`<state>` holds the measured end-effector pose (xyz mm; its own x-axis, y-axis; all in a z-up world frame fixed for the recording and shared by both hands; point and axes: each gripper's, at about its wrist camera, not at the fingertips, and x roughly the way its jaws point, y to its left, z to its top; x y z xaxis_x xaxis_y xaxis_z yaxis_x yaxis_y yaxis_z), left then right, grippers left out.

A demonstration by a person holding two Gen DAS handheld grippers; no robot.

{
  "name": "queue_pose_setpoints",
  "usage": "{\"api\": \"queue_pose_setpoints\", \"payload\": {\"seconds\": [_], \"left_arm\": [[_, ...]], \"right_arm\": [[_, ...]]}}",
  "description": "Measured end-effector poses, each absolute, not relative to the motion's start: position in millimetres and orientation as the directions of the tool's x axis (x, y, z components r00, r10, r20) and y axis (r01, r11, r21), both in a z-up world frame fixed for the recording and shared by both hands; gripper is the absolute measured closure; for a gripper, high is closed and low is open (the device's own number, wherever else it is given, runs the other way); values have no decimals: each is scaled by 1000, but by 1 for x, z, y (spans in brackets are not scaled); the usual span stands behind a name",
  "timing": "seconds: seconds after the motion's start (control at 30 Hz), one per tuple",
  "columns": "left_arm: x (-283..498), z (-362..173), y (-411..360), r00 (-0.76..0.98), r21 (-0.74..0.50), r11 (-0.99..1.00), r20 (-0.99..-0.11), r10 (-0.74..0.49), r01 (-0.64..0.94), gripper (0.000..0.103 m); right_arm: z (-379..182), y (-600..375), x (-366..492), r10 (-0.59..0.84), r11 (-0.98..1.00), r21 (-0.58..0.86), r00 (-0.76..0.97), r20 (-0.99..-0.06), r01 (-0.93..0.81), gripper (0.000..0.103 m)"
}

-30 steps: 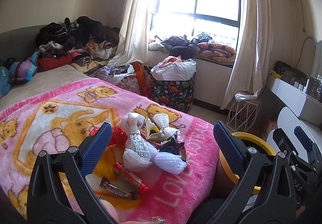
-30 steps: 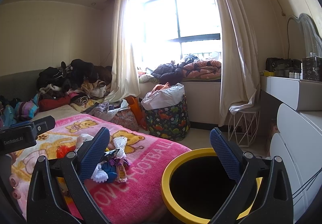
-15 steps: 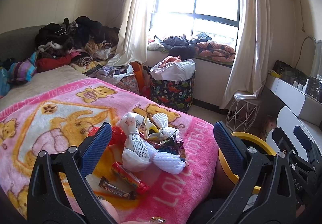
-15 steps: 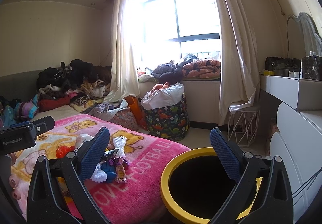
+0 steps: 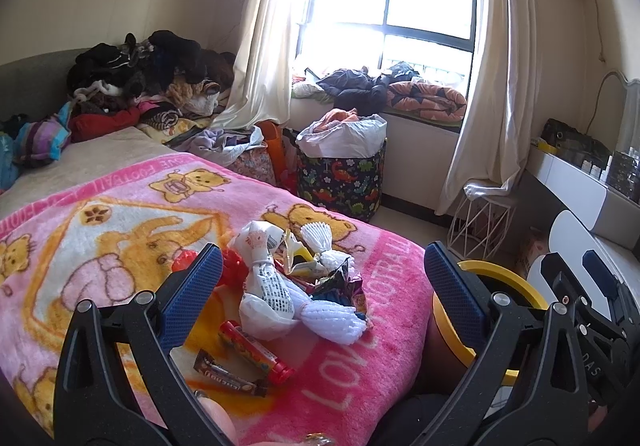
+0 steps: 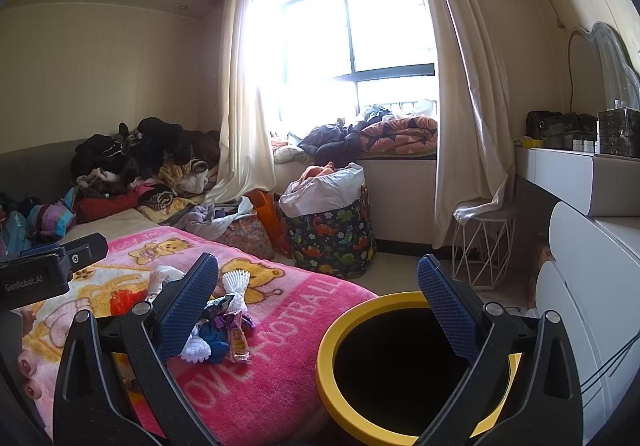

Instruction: Collect trash

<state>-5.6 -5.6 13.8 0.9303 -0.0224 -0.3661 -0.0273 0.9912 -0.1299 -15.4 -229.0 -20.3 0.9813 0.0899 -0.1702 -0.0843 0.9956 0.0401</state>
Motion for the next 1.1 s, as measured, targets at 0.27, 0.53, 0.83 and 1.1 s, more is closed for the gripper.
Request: {"api": "queue_pose_setpoints", "payload": {"seconds": [0.27,0.53,0.83,1.1], "left_arm": [[-3,12,1,924,-157,987,-381,-16,-47,10],[2,7,28,922,-184,977,-386,28,-106,10],[8,4,63,911,-211,959,-402,92,-190,10],[21,-9,98,879,-227,940,-460,127,-254,10]], "right_arm": [[-25,-225,-8,138,990,37,970,-201,-133,6],[-31,-193,5,241,969,11,933,-267,-248,6],[-37,-151,16,359,925,0,872,-333,-381,6],[-51,-124,44,420,878,-26,797,-434,-477,6]]}}
